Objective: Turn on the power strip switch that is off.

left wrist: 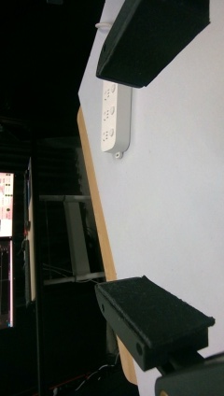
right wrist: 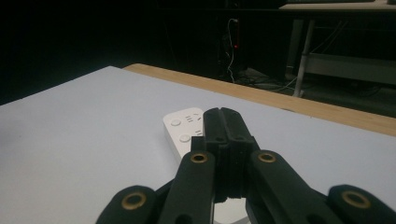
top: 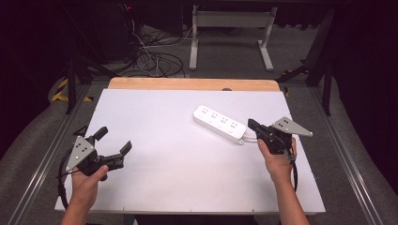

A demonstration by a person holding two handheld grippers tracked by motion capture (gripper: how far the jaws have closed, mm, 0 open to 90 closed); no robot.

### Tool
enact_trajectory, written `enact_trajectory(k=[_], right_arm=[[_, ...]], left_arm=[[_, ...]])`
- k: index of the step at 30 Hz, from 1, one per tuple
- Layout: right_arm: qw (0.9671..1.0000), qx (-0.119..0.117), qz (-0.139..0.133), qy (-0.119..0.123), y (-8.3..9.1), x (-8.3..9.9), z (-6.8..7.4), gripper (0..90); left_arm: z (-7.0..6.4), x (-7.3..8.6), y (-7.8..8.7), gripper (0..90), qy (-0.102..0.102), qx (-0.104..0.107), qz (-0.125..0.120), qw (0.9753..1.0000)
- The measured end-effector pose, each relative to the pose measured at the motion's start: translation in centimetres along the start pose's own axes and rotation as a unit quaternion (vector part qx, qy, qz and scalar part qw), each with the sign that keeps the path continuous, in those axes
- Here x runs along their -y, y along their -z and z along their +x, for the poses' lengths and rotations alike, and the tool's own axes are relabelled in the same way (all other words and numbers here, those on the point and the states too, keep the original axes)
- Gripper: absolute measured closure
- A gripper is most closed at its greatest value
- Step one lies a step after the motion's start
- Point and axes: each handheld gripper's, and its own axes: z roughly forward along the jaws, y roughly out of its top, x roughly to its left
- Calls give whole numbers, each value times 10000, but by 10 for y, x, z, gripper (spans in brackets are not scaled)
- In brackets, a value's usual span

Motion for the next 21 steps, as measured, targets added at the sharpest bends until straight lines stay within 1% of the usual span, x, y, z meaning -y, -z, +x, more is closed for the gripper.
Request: enact_trajectory(k=[3,5,10,15,21], right_arm=[[10000,8,-29,2,2,1,1,900],[10000,8,-45,67,3,1,2,900],[9998,-48,-178,110,7,1,6,900],[9995,14,-231,202,11,3,8,900],[9994,30,-277,180,11,4,7,900]], left_arm=[[1,1,0,26,11,5,14,10000],[0,1,-1,26,4,3,34,10000],[2,0,0,26,30,-2,6,10000],[2,0,0,26,37,3,-11,10000],[2,0,0,26,60,2,-16,10000]])
